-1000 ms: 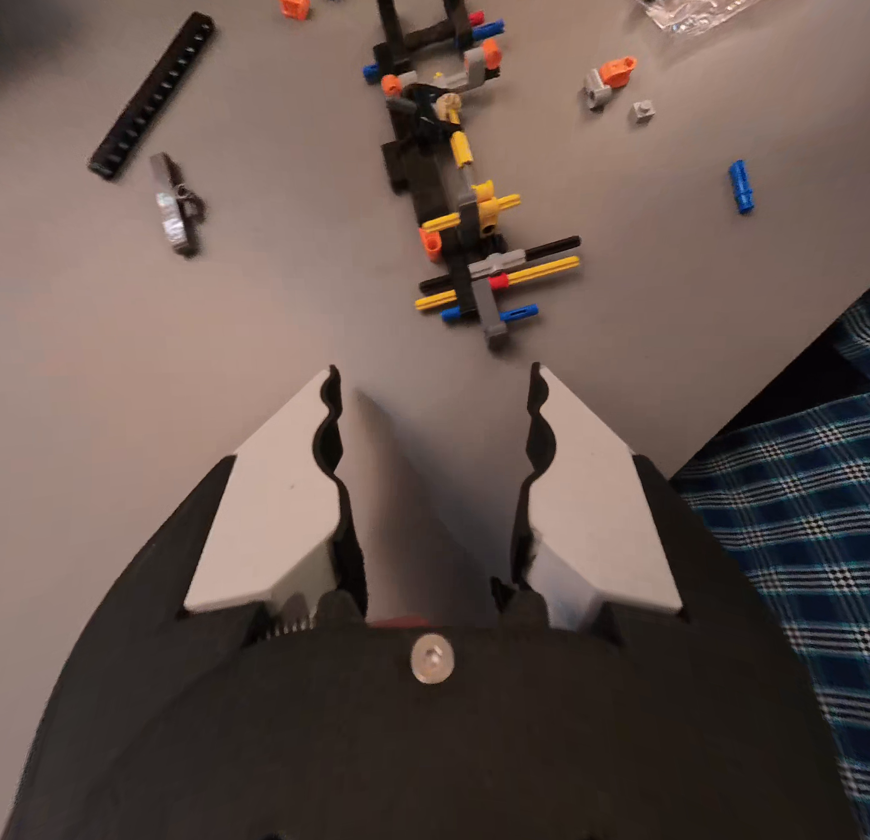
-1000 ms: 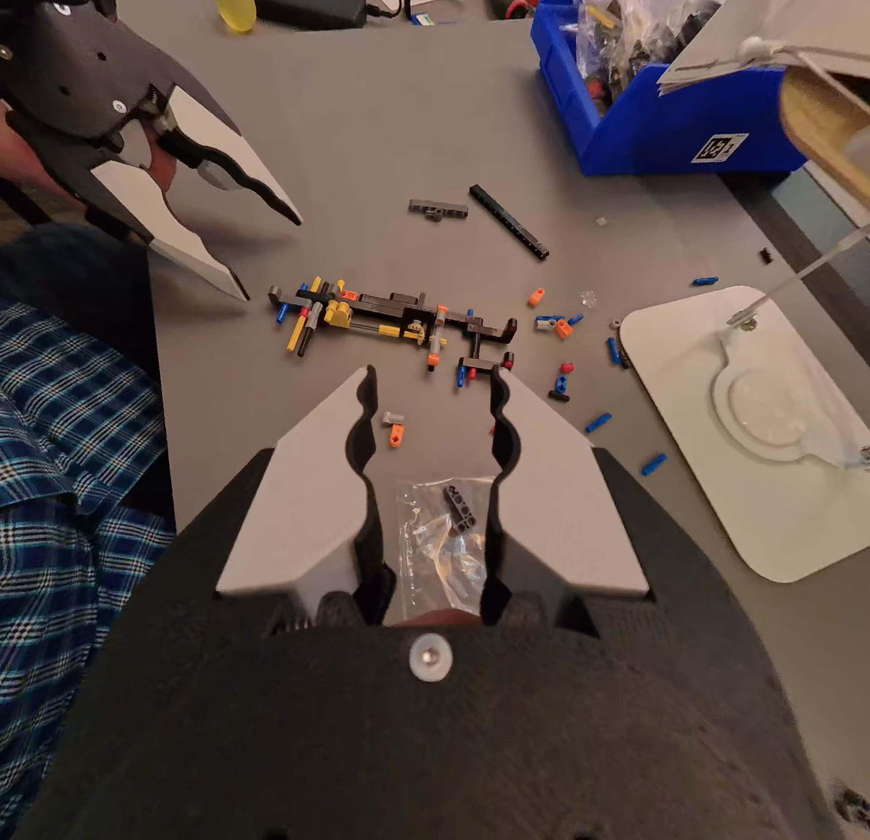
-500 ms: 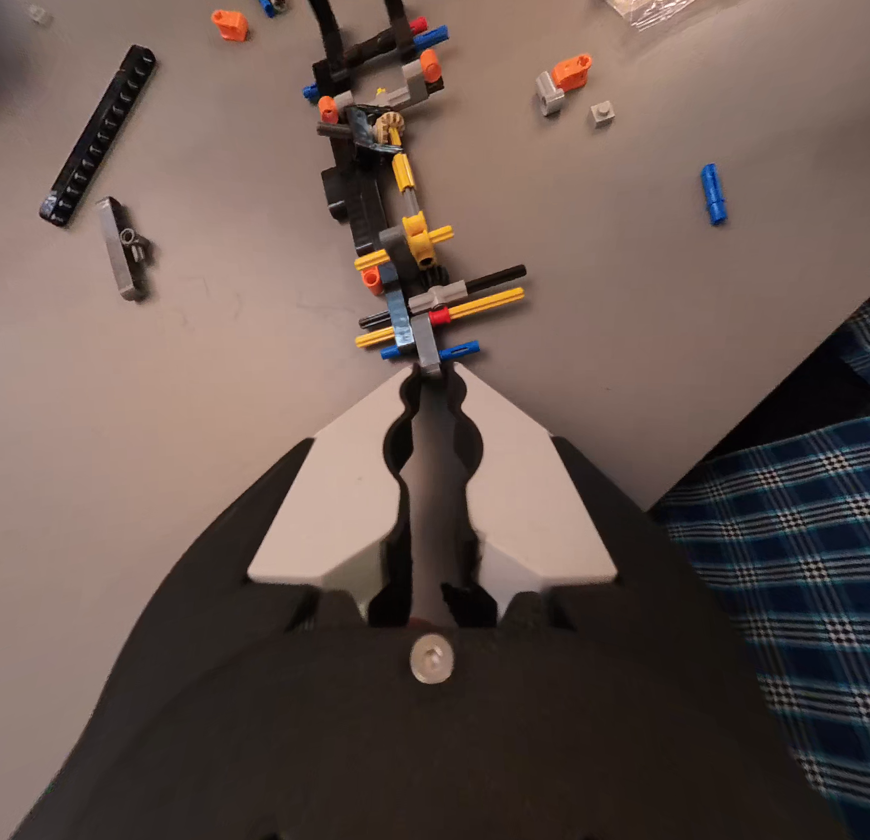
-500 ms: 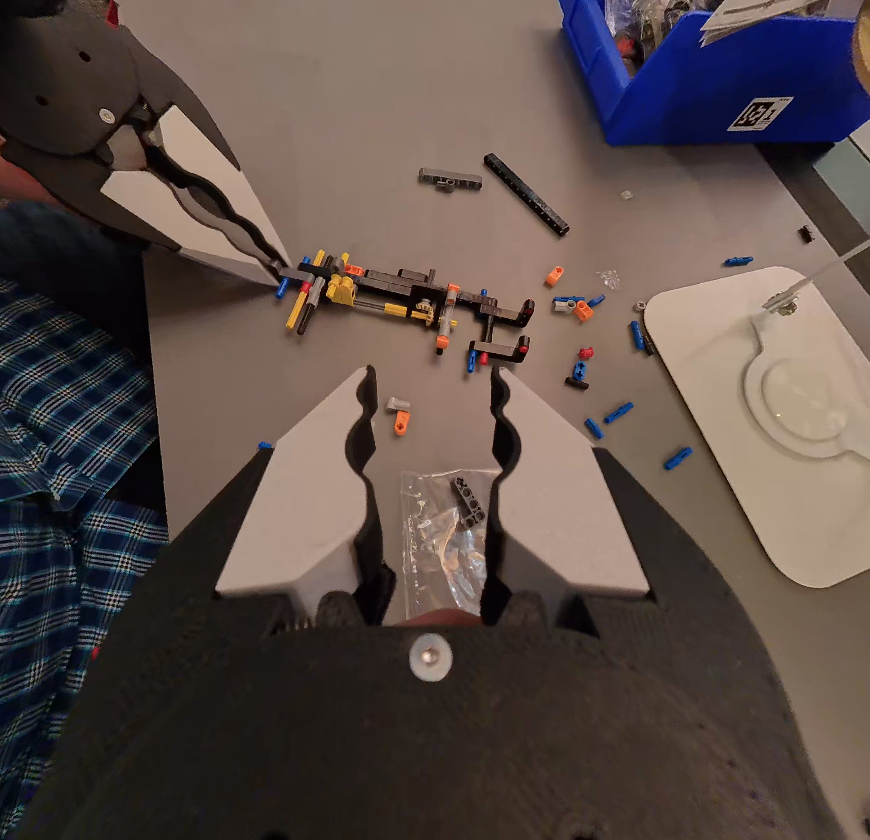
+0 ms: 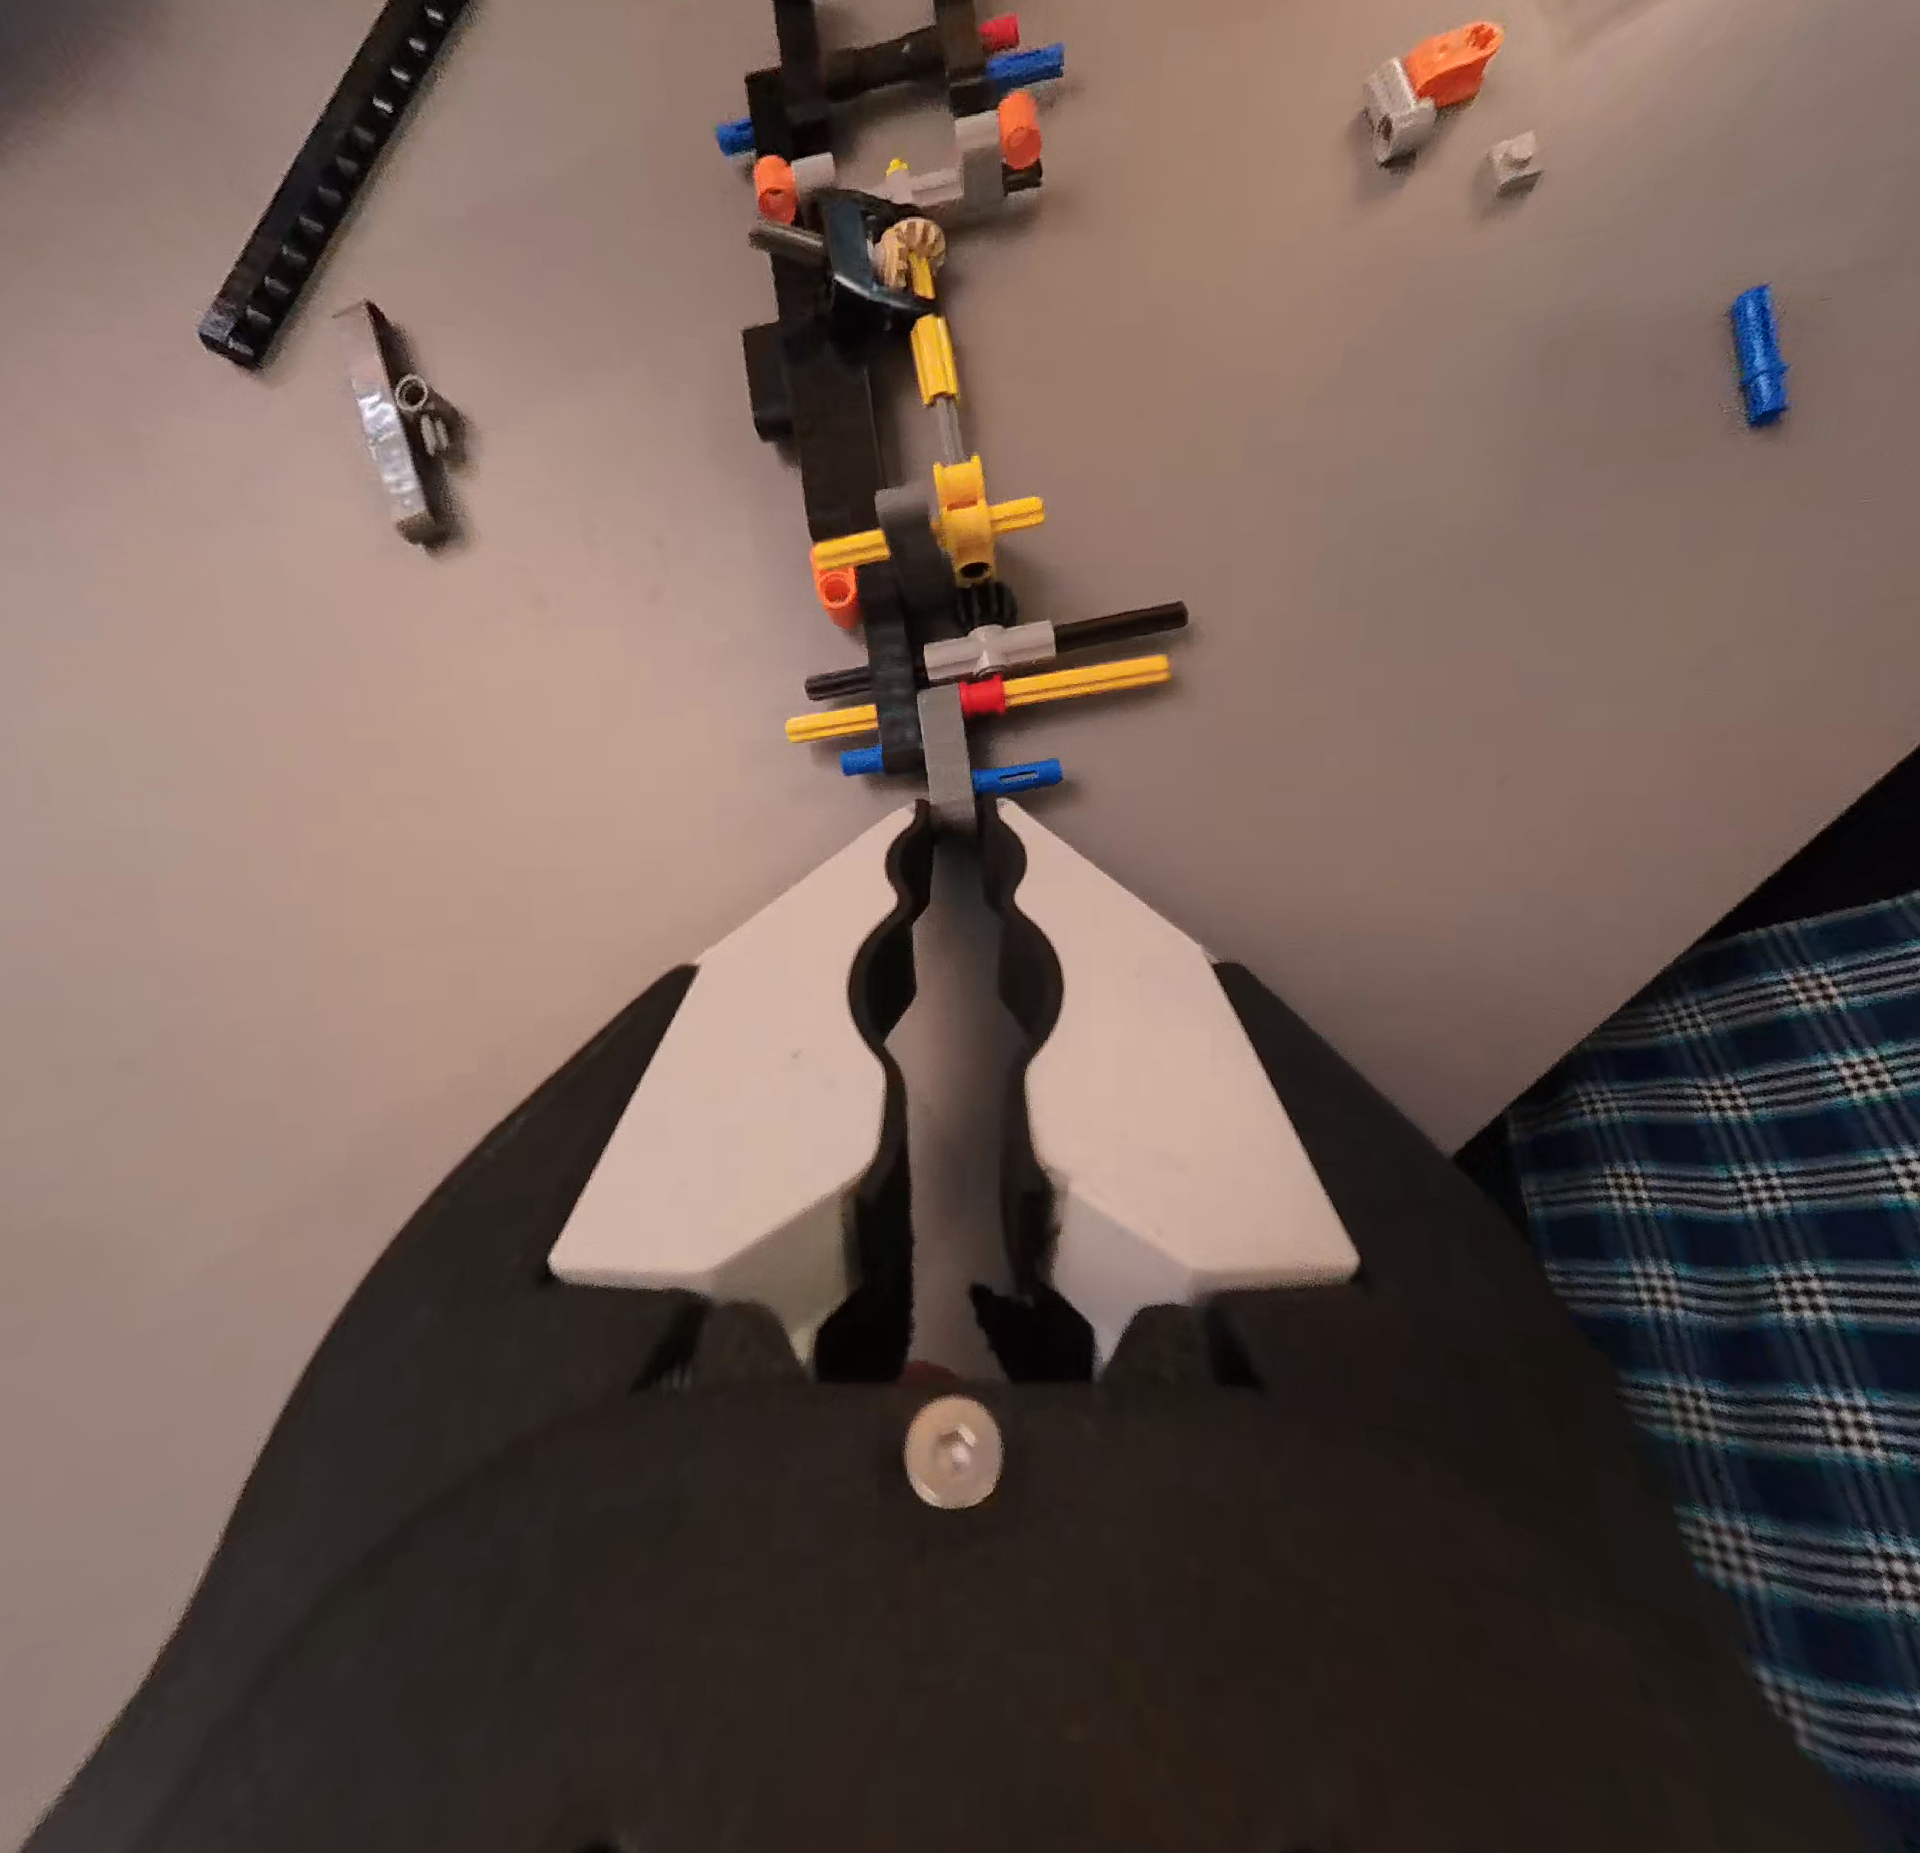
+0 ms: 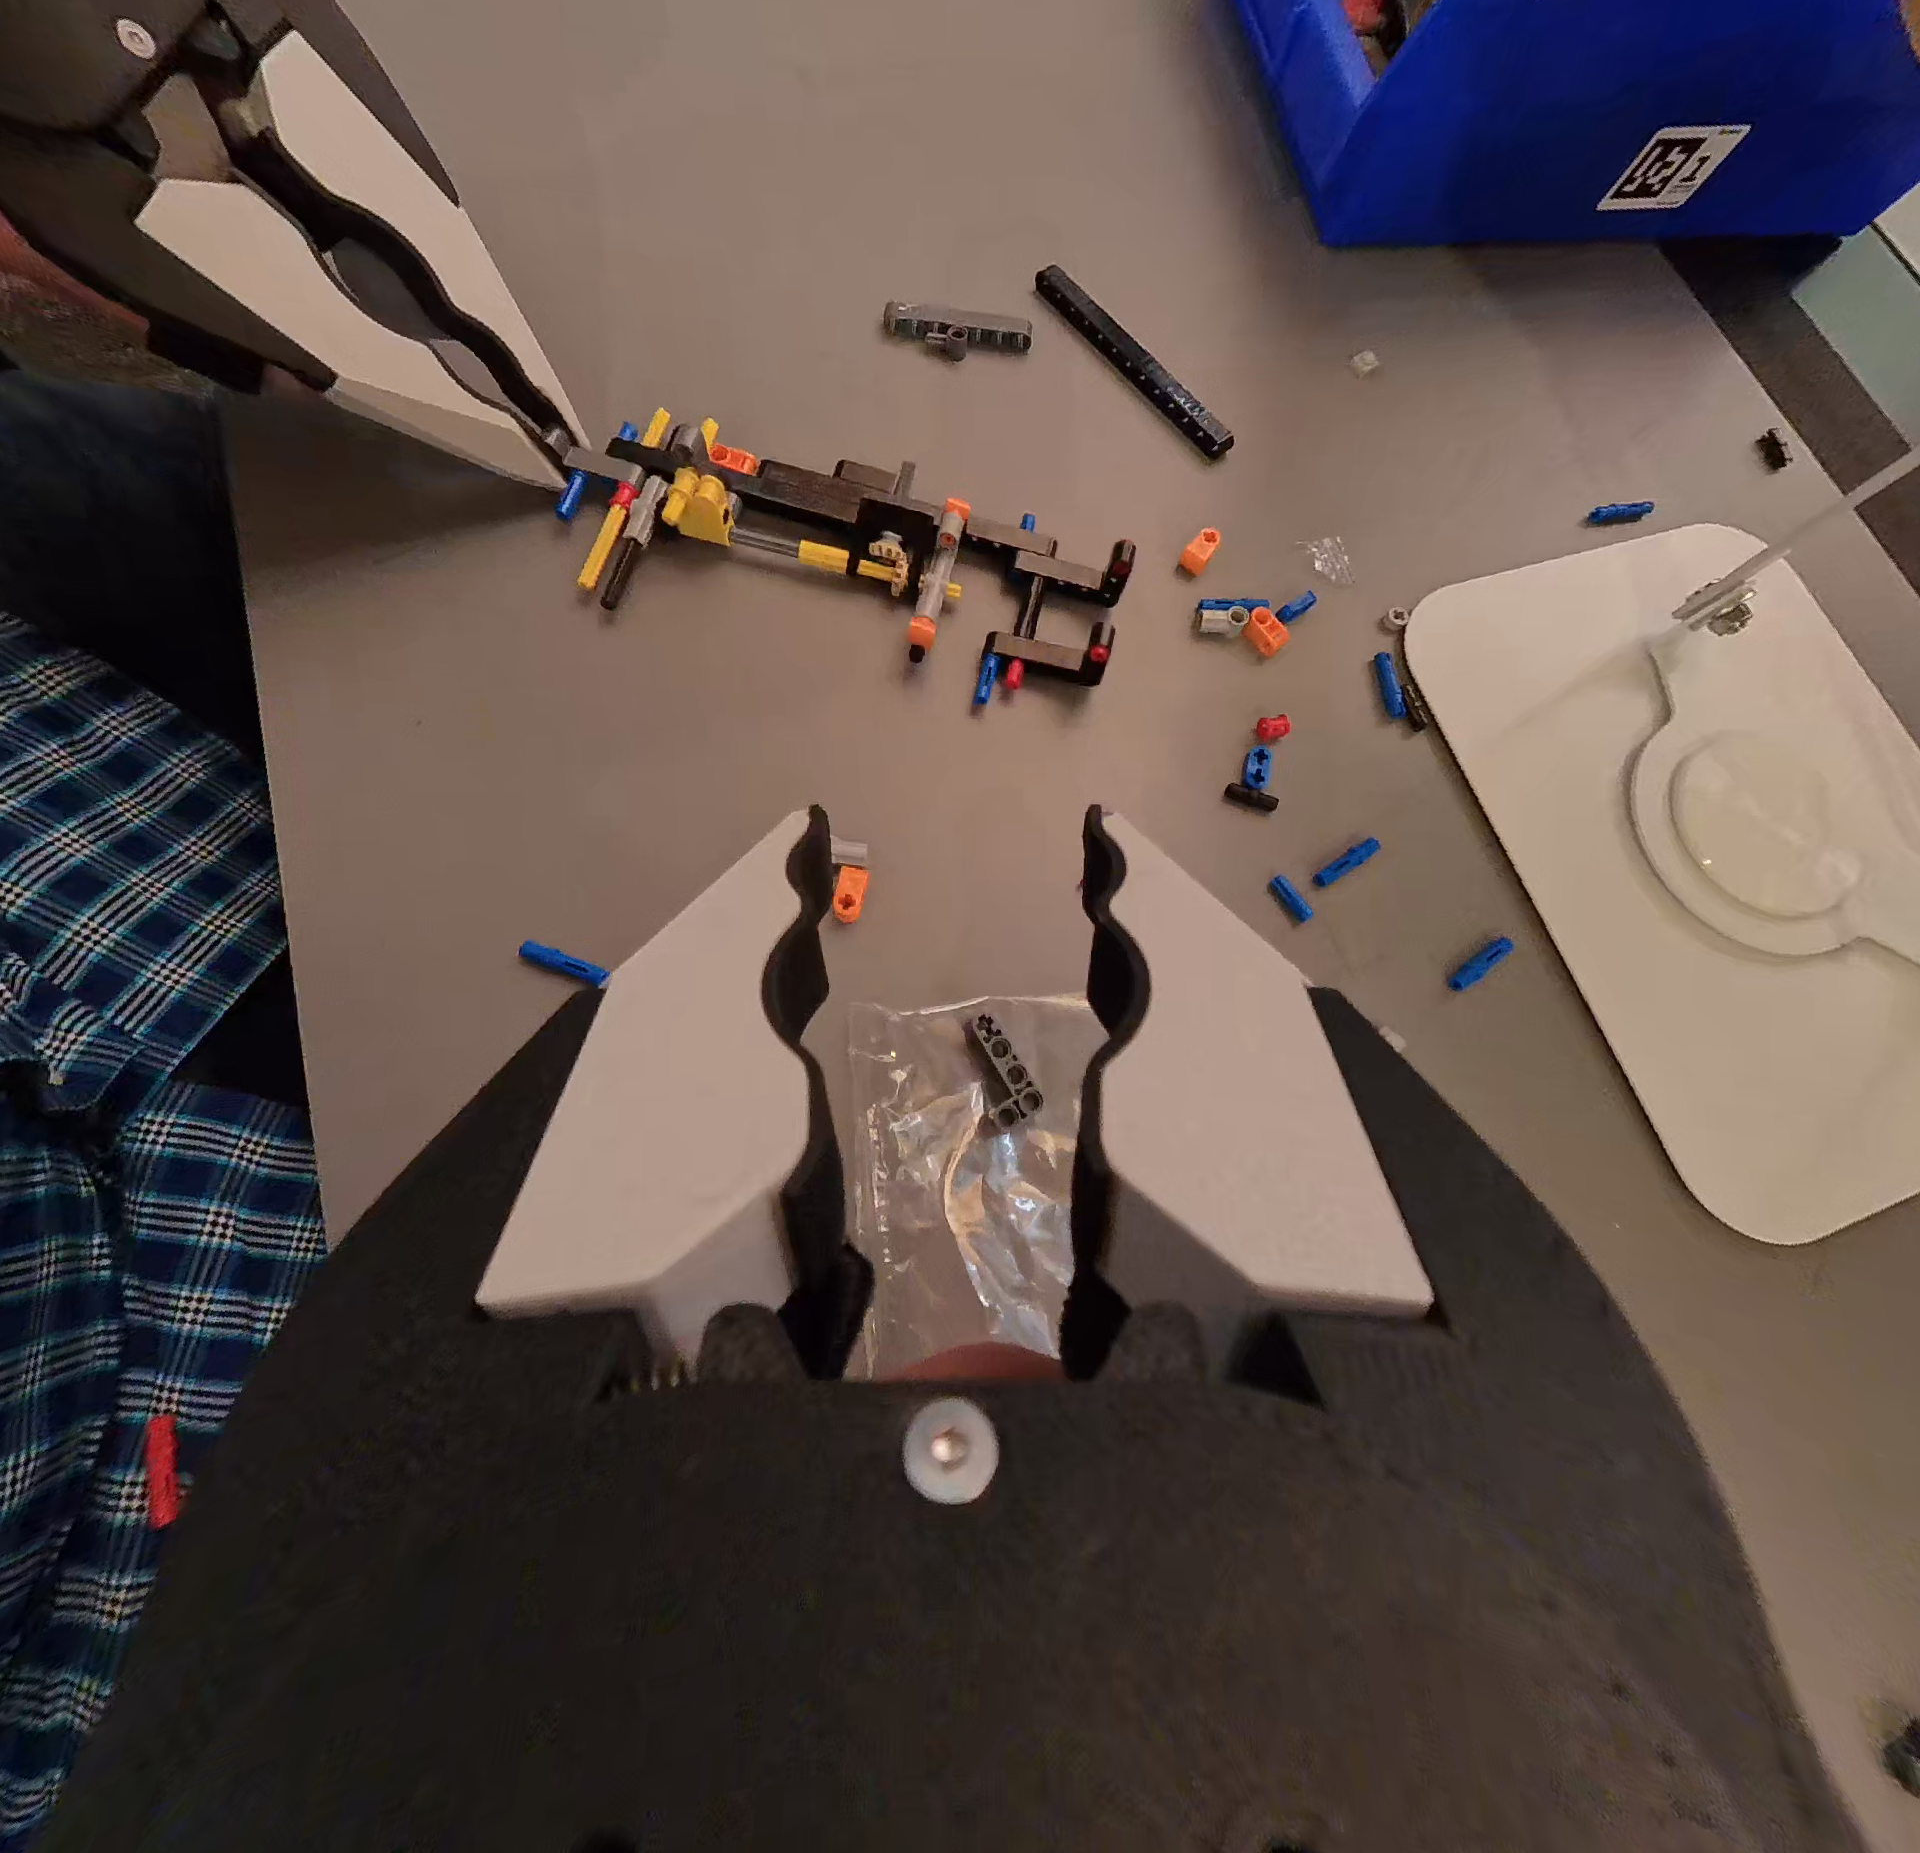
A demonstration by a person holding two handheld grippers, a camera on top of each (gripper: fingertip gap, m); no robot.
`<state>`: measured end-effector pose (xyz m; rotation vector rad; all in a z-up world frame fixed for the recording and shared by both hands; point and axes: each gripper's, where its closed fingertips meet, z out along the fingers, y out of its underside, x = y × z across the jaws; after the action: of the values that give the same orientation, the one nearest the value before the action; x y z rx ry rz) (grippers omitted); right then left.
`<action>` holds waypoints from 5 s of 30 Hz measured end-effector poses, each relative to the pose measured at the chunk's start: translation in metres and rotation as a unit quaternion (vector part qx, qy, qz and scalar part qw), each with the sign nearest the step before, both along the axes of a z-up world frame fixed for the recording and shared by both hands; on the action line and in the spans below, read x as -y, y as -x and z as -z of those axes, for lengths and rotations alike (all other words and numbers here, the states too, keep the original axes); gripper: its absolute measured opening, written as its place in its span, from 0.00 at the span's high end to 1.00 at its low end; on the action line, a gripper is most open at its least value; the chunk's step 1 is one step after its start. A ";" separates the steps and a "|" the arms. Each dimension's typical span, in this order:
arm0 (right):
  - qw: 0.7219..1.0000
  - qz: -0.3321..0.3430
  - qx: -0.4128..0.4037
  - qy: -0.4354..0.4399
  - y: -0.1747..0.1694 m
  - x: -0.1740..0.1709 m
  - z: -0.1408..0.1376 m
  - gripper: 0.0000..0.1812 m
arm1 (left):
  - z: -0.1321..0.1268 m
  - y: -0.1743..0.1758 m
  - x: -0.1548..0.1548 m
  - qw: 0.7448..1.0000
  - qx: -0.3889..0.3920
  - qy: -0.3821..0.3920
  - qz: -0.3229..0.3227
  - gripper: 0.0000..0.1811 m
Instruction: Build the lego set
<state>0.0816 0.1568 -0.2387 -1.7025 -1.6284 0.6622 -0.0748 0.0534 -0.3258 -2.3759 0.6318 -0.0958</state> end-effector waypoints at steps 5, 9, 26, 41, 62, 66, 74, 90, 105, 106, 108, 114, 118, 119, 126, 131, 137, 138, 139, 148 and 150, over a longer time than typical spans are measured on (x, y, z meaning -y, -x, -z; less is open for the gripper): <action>1.000 0.004 0.001 0.004 -0.003 -0.004 0.001 0.74 | -0.002 0.008 0.005 1.000 0.008 0.013 0.020 0.97; 1.000 0.009 -0.002 0.010 -0.006 -0.008 0.001 0.74 | 0.000 0.018 0.010 0.999 -0.007 0.029 0.042 0.97; 0.999 0.018 -0.021 0.019 -0.017 -0.014 -0.007 0.72 | -0.004 0.006 0.003 0.997 0.055 0.020 0.043 0.80; 0.999 0.008 -0.029 0.021 -0.013 -0.009 -0.008 0.72 | 0.000 0.008 -0.002 0.999 0.037 0.018 0.035 0.87; 0.999 0.028 -0.045 0.007 -0.031 -0.026 -0.020 0.78 | -0.032 0.023 -0.008 0.998 0.063 -0.032 -0.002 0.63; 0.998 0.037 -0.050 0.008 -0.047 -0.034 -0.022 0.84 | -0.050 0.030 -0.014 0.996 0.058 -0.061 -0.011 0.63; 0.998 0.057 -0.014 -0.012 -0.066 -0.054 -0.011 0.94 | -0.059 0.039 -0.025 0.996 0.054 -0.066 -0.014 0.71; 0.996 0.045 0.075 -0.020 -0.070 -0.113 0.027 0.88 | -0.049 0.025 -0.050 0.995 0.079 -0.065 -0.008 0.74; 0.996 0.050 0.069 -0.010 -0.081 -0.119 0.043 0.86 | -0.072 0.020 -0.152 0.992 0.027 -0.113 0.053 0.59; 0.997 0.052 0.064 -0.009 -0.084 -0.118 0.043 0.86 | -0.071 0.015 -0.163 0.991 0.031 -0.112 0.067 0.59; 0.997 0.055 0.053 -0.004 -0.088 -0.114 0.042 0.86 | -0.067 0.012 -0.187 0.991 0.033 -0.105 0.081 0.58; 0.998 0.065 0.022 -0.010 -0.097 -0.110 0.039 0.85 | -0.055 0.023 -0.243 0.993 0.032 -0.090 0.071 0.71; 0.998 0.069 -0.009 -0.010 -0.102 -0.109 0.035 0.86 | -0.039 0.039 -0.259 0.996 0.000 -0.073 0.061 0.79; 0.997 0.070 -0.017 -0.008 -0.104 -0.108 0.034 0.86 | -0.037 0.042 -0.261 0.995 -0.013 -0.072 0.061 0.82; 0.997 0.069 -0.042 0.004 -0.111 -0.108 0.029 0.86 | -0.017 0.046 -0.281 0.993 -0.053 -0.073 0.071 0.82; 0.996 0.069 -0.048 0.006 -0.112 -0.105 0.028 0.87 | -0.003 0.047 -0.292 0.994 -0.049 -0.064 0.072 0.88; 0.996 0.076 -0.045 0.009 -0.113 -0.109 0.029 0.87 | -0.001 0.049 -0.294 0.993 -0.047 -0.073 0.078 0.97; 0.996 0.076 -0.045 0.009 -0.113 -0.110 0.029 0.86 | -0.001 0.048 -0.294 0.993 -0.044 -0.076 0.079 0.97; 0.996 0.075 -0.044 0.008 -0.112 -0.110 0.028 0.87 | -0.001 0.048 -0.293 0.993 -0.036 -0.074 0.079 0.97; 0.996 0.068 -0.049 0.005 -0.110 -0.104 0.021 0.87 | -0.005 0.035 -0.272 0.993 -0.020 -0.071 0.097 0.98; 0.997 0.066 -0.049 0.005 -0.110 -0.101 0.021 0.87 | -0.010 0.030 -0.266 0.991 -0.019 -0.079 0.102 0.98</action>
<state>0.1916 0.2581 -0.2597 -1.7398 -1.4348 0.6776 -0.1047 0.3192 -0.3155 -2.1602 0.8669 -0.0868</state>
